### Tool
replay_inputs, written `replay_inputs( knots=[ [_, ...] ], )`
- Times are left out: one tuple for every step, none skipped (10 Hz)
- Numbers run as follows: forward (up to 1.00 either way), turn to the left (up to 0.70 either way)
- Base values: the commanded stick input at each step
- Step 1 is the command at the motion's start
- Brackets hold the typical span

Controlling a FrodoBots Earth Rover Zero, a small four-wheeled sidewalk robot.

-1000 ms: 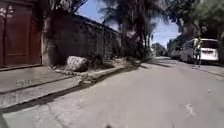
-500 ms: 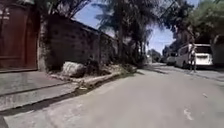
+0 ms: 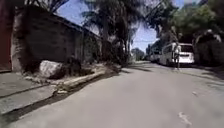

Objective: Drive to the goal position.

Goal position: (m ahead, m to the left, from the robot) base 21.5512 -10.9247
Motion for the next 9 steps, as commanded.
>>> replay_inputs(
  knots=[
    [0.48, -0.37],
    [0.99, -0.01],
    [1.00, 0.00],
    [1.00, 0.00],
    [1.00, 0.00],
    [1.00, -0.02],
    [1.00, -0.09],
    [1.00, -0.24],
    [1.00, -0.27]
  ],
)
